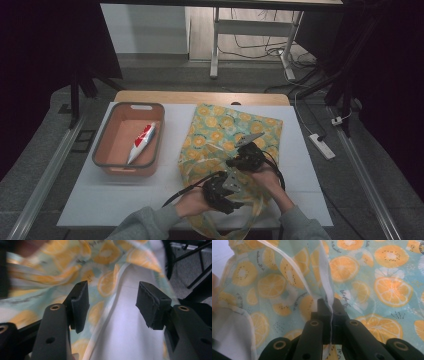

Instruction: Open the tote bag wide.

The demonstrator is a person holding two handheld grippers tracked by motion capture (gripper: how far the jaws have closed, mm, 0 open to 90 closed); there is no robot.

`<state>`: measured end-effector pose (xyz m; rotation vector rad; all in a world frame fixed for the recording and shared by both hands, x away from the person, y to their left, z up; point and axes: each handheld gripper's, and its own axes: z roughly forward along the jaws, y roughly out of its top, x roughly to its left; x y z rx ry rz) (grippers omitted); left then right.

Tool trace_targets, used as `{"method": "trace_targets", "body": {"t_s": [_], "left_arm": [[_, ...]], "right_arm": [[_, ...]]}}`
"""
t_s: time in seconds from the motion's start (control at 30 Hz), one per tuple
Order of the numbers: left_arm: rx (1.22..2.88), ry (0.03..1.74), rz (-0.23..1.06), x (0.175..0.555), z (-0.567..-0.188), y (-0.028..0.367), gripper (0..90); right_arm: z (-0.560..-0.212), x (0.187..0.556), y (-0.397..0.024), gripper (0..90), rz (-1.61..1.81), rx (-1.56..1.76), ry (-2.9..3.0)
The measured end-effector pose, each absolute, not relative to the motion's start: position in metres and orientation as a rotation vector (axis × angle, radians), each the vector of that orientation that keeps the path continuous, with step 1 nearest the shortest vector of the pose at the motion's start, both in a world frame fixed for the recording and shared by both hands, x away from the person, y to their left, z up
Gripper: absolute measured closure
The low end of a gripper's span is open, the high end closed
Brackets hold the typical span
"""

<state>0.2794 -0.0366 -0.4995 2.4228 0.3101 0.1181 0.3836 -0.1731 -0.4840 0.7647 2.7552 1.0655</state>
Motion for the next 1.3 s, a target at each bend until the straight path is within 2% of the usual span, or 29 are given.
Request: {"method": "trace_targets", "body": {"t_s": [0.23,0.3,0.37,0.47,0.53,0.8,0.9,1.1,1.3], "left_arm": [[2.441,0.316,0.105,0.286,-0.517,-0.052,44.1],[2.446,0.317,0.113,0.286,-0.520,-0.054,51.9],[2.449,0.320,0.103,0.287,-0.523,-0.056,65.9],[2.443,0.317,0.106,0.287,-0.523,-0.056,81.6],[2.453,0.316,0.116,0.285,-0.522,-0.056,88.1],[2.421,0.222,0.088,0.257,-0.498,-0.036,88.8],[2.397,0.193,0.038,0.242,-0.487,-0.021,88.6],[2.393,0.168,0.012,0.228,-0.484,-0.006,88.3],[2.395,0.154,-0.001,0.222,-0.481,0.007,87.8]], "right_arm": [[-0.483,0.385,-0.176,88.6,1.078,0.780,2.745],[-0.483,0.386,-0.177,88.6,1.085,0.785,2.738],[-0.481,0.386,-0.179,88.6,1.097,0.788,2.727],[-0.478,0.386,-0.182,88.6,1.115,0.804,2.708],[-0.476,0.387,-0.185,88.6,1.128,0.808,2.692],[-0.460,0.392,-0.200,88.6,1.179,0.859,2.615],[-0.453,0.395,-0.205,88.6,1.201,0.879,2.578],[-0.438,0.404,-0.210,88.6,1.241,0.933,2.497],[-0.442,0.418,-0.215,88.6,1.249,1.022,2.443]]}}
